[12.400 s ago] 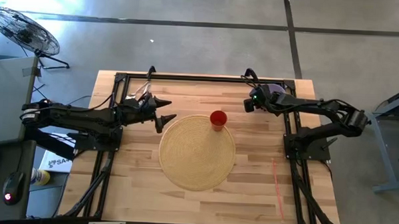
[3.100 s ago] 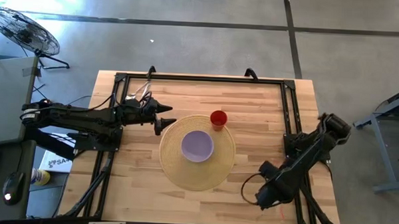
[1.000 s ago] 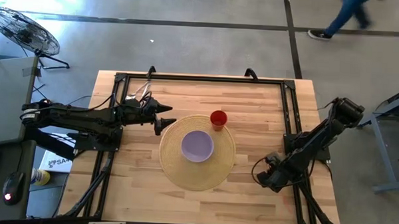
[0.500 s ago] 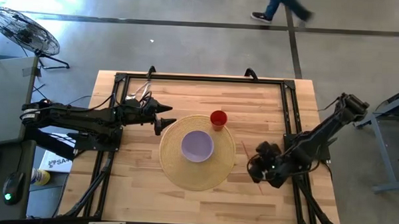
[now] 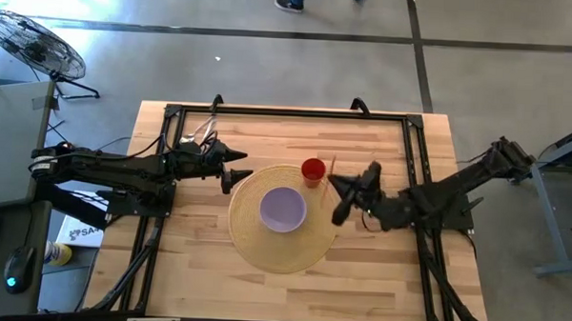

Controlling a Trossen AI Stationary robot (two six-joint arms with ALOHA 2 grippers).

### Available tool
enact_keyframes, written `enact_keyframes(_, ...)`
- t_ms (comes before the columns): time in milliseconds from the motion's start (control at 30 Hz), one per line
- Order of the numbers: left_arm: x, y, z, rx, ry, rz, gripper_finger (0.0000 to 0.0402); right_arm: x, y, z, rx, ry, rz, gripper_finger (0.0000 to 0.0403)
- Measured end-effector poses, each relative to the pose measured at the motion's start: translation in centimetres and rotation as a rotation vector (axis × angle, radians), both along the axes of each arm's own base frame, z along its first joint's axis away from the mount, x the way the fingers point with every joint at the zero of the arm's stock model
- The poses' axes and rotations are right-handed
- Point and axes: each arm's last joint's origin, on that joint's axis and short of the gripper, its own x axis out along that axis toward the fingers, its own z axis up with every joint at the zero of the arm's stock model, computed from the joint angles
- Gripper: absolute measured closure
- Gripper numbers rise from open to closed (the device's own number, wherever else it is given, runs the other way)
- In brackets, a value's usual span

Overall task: Pick & Place Utensil
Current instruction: Put the orange straw into the orange cup

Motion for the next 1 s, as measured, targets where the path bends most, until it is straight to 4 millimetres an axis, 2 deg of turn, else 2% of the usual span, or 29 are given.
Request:
enact_keyframes(200,0.0,0.0,0.0,0.000,0.000,0.000,0.0062,1.3,-2.4,2.6,-0.134,-0.109,0.035,0.0400)
enact_keyframes(333,0.0,0.0,0.0,0.000,0.000,-0.001,0.0062,1.9,-3.8,2.7,-0.222,-0.085,-0.013,0.0401)
enact_keyframes(467,0.0,0.0,0.0,0.000,0.000,-0.001,0.0062,2.8,-5.0,1.2,-0.248,-0.023,-0.058,0.0401)
enact_keyframes(700,0.0,0.0,0.0,0.000,0.001,-0.001,0.0062,4.0,-6.8,-3.0,-0.234,0.056,-0.109,0.0401)
enact_keyframes(1000,0.0,0.0,0.0,0.000,0.001,-0.001,0.0062,3.0,-8.2,-7.7,-0.142,0.107,-0.132,0.0392)
